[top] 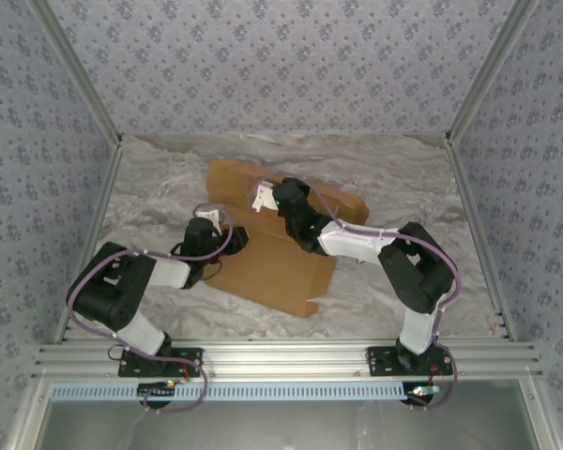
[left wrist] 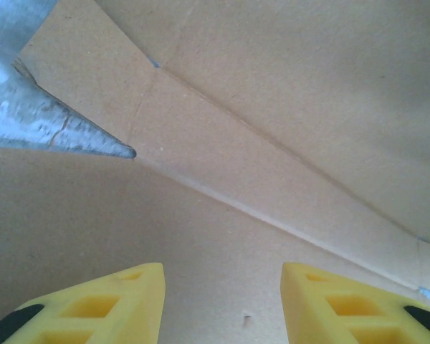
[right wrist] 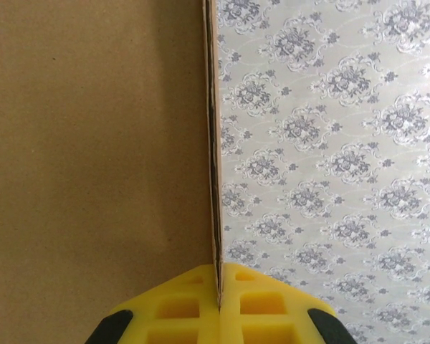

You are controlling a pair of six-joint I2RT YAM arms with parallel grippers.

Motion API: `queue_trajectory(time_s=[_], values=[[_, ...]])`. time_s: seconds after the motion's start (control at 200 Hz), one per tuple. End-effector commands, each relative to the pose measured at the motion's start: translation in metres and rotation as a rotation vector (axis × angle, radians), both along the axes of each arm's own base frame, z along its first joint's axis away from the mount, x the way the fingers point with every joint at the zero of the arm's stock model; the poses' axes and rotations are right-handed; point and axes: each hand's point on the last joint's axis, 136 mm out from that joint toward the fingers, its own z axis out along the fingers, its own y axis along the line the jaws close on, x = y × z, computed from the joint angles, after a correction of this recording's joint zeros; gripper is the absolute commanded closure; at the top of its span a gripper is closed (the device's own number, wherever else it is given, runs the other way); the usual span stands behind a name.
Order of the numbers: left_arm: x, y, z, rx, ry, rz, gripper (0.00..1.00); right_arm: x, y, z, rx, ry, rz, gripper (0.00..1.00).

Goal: Fold the paper box

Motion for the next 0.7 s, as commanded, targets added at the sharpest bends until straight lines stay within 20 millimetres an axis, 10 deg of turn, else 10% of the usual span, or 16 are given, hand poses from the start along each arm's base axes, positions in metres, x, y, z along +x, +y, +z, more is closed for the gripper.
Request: queue_trajectory(time_s=[0.0,0.43,0.7], values=[[-0.007,0.002,-0.01,0.031,0.026,-0.011,0.54,-0.001,0.005,0.009,0.003,-0.06,0.023,1.0],[-0.005,0.003,-0.041,0.039,0.057,-0.003,0.54,-0.009,0.014,-0.009,-0.085,-0.124,0.078,1.0],[0.004,0.007,-0.009,0.034,-0.025,-0.001,0.53,-0.011,0.015,0.005,-0.056,-0.11,0.093,1.0]])
